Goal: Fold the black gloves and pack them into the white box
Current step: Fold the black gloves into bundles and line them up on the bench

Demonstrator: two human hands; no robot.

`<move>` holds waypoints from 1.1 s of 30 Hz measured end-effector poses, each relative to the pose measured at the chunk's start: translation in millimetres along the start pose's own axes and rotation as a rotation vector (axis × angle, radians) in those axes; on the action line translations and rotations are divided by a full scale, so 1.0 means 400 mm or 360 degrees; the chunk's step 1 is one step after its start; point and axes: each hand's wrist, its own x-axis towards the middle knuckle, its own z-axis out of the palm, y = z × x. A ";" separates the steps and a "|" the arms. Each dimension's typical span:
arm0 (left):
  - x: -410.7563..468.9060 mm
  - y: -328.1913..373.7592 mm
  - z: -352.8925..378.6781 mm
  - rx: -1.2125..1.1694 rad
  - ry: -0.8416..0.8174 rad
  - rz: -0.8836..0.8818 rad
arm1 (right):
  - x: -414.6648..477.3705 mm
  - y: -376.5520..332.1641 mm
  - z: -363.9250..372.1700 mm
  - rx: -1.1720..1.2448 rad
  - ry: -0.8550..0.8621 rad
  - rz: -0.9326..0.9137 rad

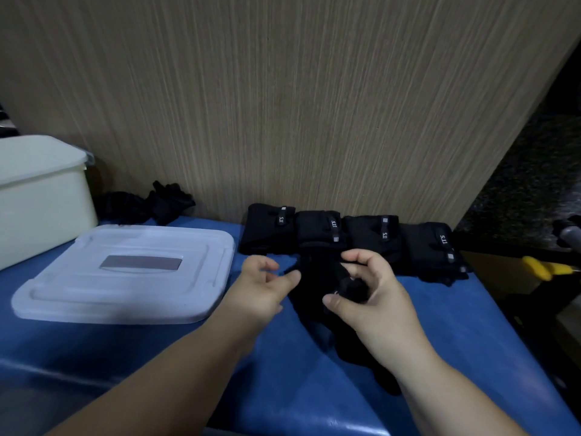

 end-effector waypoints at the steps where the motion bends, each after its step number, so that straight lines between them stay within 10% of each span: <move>1: -0.005 0.004 0.001 -0.0052 -0.0084 -0.0032 | -0.004 -0.002 0.003 -0.0083 -0.0061 -0.0031; 9: -0.004 0.005 -0.013 -0.0535 -0.0420 -0.0442 | -0.025 -0.008 0.024 -0.0510 -0.0601 -0.0158; 33: -0.003 0.016 -0.012 -0.0704 -0.0236 -0.0409 | -0.019 0.017 0.021 -0.0501 -0.0166 -0.0809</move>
